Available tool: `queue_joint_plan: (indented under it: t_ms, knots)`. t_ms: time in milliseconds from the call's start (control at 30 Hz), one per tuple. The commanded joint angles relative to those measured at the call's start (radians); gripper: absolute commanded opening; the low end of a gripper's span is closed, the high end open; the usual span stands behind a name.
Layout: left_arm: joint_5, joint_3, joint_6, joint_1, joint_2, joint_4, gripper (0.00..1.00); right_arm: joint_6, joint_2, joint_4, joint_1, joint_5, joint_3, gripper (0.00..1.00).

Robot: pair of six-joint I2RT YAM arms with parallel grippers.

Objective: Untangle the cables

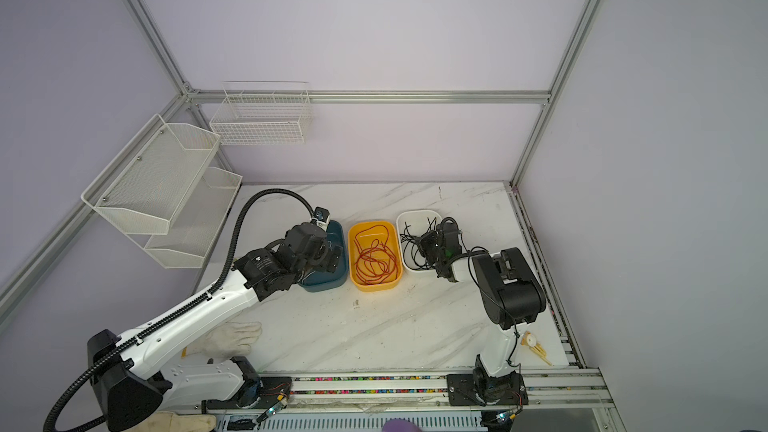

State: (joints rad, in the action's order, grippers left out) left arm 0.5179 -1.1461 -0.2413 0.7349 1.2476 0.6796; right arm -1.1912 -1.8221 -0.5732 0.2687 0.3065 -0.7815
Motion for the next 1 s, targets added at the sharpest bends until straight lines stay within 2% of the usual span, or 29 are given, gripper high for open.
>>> queue_joint_plan:
  t_ms: [0,233,400,533,667,967]
  knots:
    - [-0.009,0.018,0.014,-0.005,0.005,-0.008,1.0,0.024,-0.014,0.076,0.004,-0.019,-0.039,0.0]
    - [-0.015,0.015,0.014,-0.005,0.008,-0.002,1.0,0.059,0.002,0.135,0.004,-0.017,-0.083,0.0]
    - [-0.018,0.012,0.014,-0.006,0.01,0.001,1.0,0.101,0.059,0.207,0.004,-0.022,-0.117,0.17]
    - [-0.021,0.009,0.016,-0.006,0.01,0.004,1.0,0.144,0.131,0.286,0.004,-0.048,-0.143,0.22]
    - [-0.022,0.009,0.016,-0.006,0.007,0.006,1.0,0.165,0.206,0.34,0.004,-0.082,-0.146,0.33]
    - [-0.027,0.006,0.016,-0.006,0.009,0.008,1.0,0.205,0.29,0.4,0.003,-0.06,-0.146,0.44]
